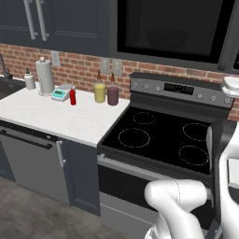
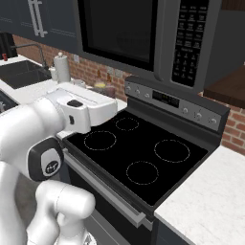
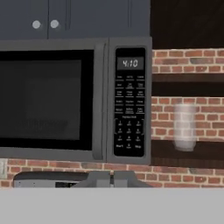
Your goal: Pick the broccoli from the sink and place it in the bowl. Then pick the bowl and place it in the microwave. Then close the microwave door and press the start button.
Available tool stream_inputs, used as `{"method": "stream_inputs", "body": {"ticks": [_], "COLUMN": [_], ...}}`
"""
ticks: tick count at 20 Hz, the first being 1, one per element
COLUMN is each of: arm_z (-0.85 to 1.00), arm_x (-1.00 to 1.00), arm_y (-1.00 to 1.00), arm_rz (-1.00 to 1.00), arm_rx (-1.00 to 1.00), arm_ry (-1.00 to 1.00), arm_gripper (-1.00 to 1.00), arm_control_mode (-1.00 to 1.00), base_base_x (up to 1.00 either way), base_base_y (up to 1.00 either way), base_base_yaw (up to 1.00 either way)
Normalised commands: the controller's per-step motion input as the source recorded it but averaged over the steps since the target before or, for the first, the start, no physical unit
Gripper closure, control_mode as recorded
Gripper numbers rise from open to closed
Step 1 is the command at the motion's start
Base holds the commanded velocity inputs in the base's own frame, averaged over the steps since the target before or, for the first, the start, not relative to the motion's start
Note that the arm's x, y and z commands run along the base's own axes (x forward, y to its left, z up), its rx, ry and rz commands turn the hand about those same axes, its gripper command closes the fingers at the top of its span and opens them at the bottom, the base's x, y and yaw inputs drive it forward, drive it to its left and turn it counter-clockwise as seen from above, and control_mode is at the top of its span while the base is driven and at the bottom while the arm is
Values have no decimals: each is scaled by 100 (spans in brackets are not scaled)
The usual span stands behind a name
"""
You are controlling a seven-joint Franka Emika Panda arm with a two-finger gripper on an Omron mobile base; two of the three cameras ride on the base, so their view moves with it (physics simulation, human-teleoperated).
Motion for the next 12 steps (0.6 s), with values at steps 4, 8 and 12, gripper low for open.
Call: {"method": "stream_inputs", "body": {"ticks": [4, 8, 12], "arm_z": [-13, -7, 0], "arm_x": [-2, 13, 17], "arm_y": [-21, -26, -37], "arm_rz": [-4, -1, 0], "arm_rx": [0, 0, 3], "arm_ry": [0, 2, 0], "arm_gripper": [100, 100, 100], "arm_control_mode": [-100, -100, -100], "base_base_x": [0, 0, 0], "base_base_y": [0, 0, 0], "base_base_yaw": [0, 0, 0]}}
